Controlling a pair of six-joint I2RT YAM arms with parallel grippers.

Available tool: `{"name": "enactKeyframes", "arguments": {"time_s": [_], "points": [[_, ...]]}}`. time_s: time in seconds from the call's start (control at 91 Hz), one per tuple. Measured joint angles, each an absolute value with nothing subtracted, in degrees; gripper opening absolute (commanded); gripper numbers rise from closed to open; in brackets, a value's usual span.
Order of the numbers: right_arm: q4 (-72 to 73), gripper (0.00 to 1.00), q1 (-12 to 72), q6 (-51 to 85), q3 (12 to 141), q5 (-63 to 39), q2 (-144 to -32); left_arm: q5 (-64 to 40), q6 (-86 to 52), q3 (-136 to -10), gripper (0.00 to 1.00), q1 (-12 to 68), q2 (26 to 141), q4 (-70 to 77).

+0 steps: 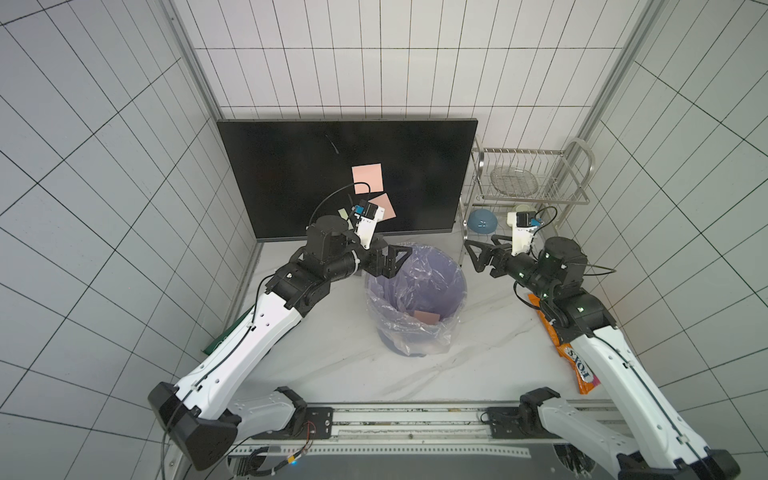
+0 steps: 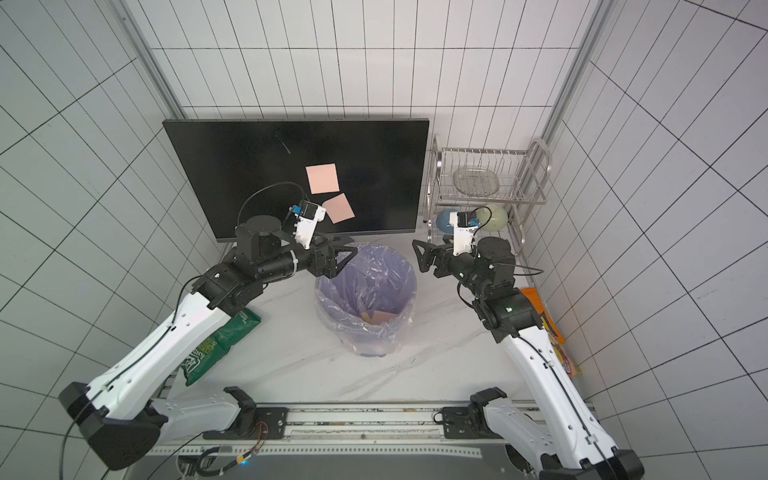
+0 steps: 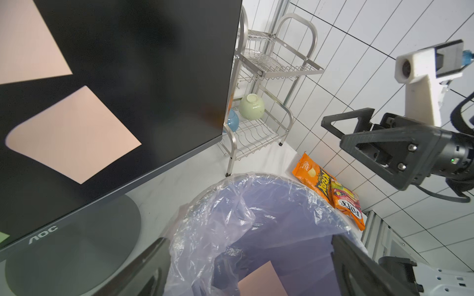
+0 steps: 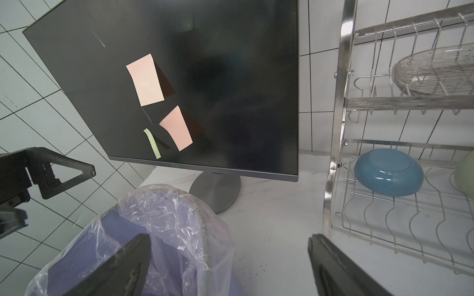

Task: Remove the sticky note from the monitor
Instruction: Place the sticky note in the trash bin, then tear off the sticky note from the monitor.

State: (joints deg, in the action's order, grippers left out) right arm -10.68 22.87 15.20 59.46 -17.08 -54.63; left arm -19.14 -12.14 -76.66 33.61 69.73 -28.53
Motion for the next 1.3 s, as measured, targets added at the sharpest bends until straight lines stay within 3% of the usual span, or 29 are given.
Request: {"name": "enactKeyframes", "arguments": {"time_s": [0.22,0.44,0.846,1.121,1.297], "points": [[-10.6,0.99,22.9,15.2,59.2,-17.1,-54.8,-19.0,-10.9,-76.7,0.92,37.5,69.8,-30.1],[-10.6,0.99,22.9,15.2,59.2,-17.1,-54.9,-12.2,-4.2,-76.7,0.92,44.4,70.1,-32.9],[-10.6,0.99,22.9,15.1,59.2,-17.1,-55.6,0.9,6.4,-73.3,0.96,46.5,67.9,-34.6],[-10.5,0.99,22.9,15.1,59.2,-17.3,-55.9,1.4,0.5,-69.4,0.95,39.3,62.3,-30.3],[-10.3,0.99,22.9,15.1,58.7,-17.3,-55.7,-7.0,-10.3,-62.7,0.95,27.0,58.1,-22.4]]}}
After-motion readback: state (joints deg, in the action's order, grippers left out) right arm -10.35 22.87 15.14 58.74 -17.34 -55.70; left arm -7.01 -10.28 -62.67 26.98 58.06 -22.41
